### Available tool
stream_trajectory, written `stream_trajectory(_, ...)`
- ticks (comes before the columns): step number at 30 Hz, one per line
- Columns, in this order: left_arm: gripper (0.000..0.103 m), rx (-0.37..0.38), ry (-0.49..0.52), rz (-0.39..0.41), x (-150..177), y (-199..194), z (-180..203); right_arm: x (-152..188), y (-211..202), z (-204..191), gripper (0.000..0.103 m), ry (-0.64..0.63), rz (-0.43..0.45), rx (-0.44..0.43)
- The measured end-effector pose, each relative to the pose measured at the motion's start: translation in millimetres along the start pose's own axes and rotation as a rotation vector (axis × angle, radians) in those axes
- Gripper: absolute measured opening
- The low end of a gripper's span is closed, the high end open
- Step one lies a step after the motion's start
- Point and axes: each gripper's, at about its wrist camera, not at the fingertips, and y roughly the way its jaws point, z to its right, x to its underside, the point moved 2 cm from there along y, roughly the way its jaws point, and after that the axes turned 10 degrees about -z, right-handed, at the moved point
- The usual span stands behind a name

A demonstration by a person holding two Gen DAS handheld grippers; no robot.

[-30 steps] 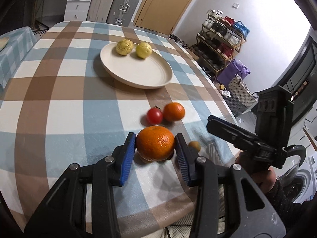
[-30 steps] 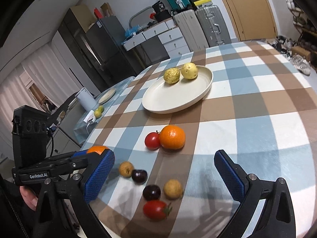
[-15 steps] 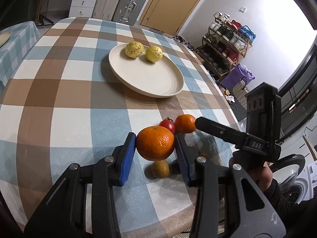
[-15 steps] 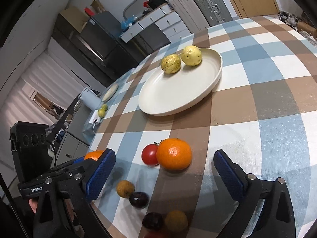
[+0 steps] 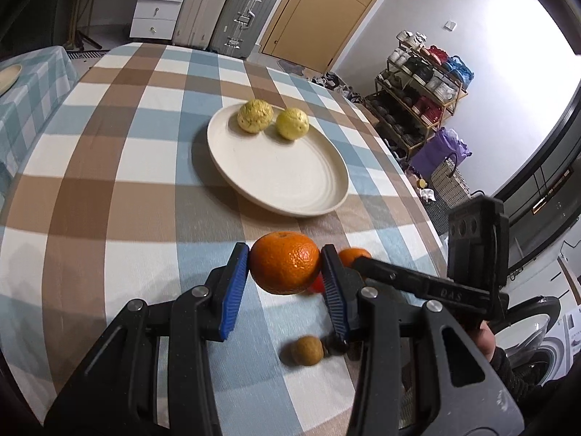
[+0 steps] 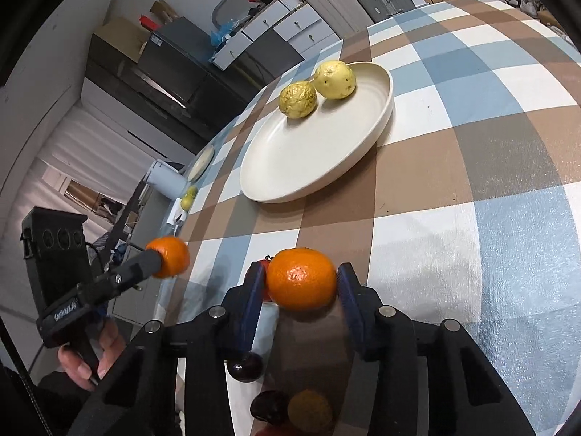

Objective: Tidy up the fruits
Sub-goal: 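Carry both oranges over the white plate and open both grippers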

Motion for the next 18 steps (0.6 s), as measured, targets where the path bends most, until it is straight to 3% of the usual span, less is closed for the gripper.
stream_trajectory(10,0.038,-0.032,0.014,0.015,-50,17,-8,-20,-28,-3,0.041,-0.028,0.088,-0.032)
stream_trajectory(18,0.038,-0.061,0.044,0.019,-110,44,-21,-65,-12,-31,0.041,-0.136,0.069,-0.035)
